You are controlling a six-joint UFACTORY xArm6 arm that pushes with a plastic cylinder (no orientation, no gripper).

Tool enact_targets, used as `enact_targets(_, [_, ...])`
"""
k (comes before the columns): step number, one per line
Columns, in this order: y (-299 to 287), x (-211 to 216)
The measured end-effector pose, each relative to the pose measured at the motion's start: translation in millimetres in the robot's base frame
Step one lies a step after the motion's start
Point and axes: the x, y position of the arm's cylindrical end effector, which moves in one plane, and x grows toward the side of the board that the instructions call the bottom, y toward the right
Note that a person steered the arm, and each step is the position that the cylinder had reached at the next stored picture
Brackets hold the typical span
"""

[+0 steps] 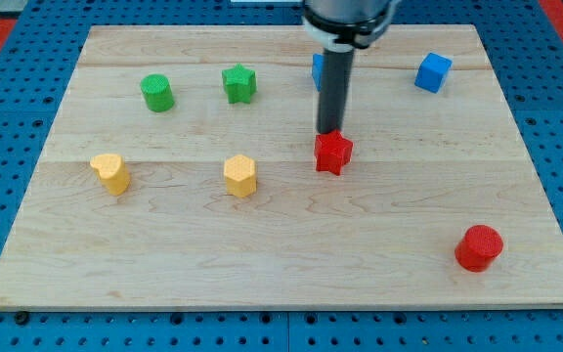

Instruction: Push the red star close top of the red circle

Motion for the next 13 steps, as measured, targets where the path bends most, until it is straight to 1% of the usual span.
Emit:
enact_targets(1, [-18.8,30.6])
enact_targets(2, [11.3,54.5])
enact_targets(3, [63.4,62.5])
enact_targets(4, [81.0,66.6])
enact_targets(5, [66.1,56.8])
enact_targets(6, [66.1,42.4])
enact_targets(7, [83.6,40.4])
enact_targets(9, [119.5,82.5])
enact_targets(13, [115.7,104.2])
